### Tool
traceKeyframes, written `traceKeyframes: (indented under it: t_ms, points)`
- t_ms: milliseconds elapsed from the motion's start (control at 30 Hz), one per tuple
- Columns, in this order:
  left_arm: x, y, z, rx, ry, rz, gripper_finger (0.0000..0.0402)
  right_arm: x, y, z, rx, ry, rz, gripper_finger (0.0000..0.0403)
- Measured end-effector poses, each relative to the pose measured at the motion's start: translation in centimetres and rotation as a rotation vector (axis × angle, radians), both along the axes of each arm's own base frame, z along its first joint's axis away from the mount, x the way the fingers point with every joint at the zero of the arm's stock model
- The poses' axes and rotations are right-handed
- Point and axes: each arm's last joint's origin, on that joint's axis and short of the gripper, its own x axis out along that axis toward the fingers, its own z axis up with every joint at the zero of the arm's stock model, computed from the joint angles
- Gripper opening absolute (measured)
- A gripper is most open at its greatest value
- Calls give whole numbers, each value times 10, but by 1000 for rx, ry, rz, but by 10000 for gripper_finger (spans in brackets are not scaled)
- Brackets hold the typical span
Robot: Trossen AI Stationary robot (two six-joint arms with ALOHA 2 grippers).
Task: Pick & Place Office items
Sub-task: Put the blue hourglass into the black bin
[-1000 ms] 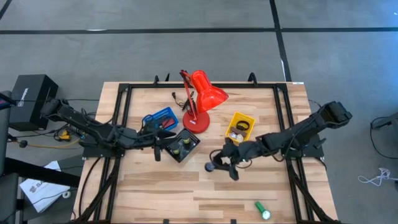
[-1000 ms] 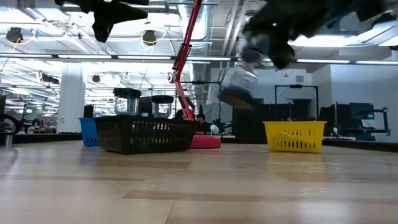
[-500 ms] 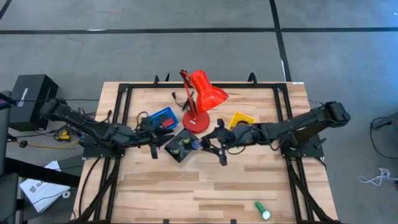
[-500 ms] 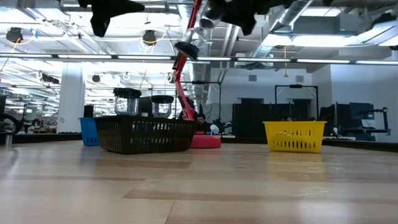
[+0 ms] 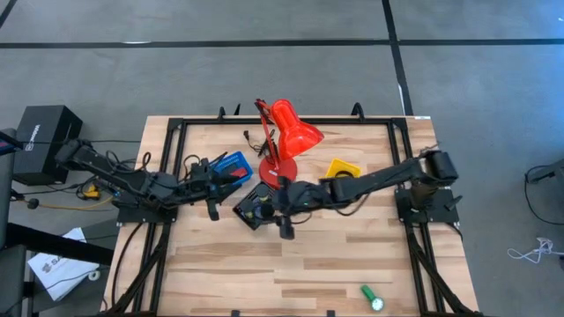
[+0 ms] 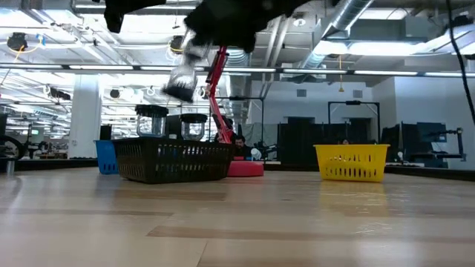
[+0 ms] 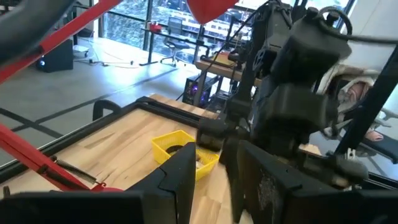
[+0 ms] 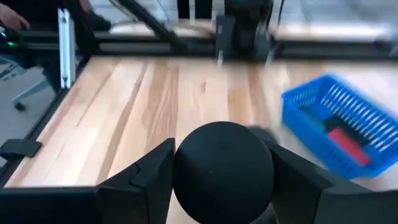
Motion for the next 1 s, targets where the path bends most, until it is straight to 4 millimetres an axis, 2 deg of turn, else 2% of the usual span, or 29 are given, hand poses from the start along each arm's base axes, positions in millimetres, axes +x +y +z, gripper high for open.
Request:
traceKeyframes:
  t_ms: [200,400,667,1000]
  points:
    - [1,0,-3,8,20,0,113,25,-10,-19,66,179,10,197]
    - [1,-1,-3,7,22,0,113,39,-19,-19,58,204,-8,203]
    - [1,-1,-3,8,22,0,113,34,-37,-25,86,293,-69,205]
    - [1,-1,-3,7,21,0,113,34,-37,-25,95,298,-77,197]
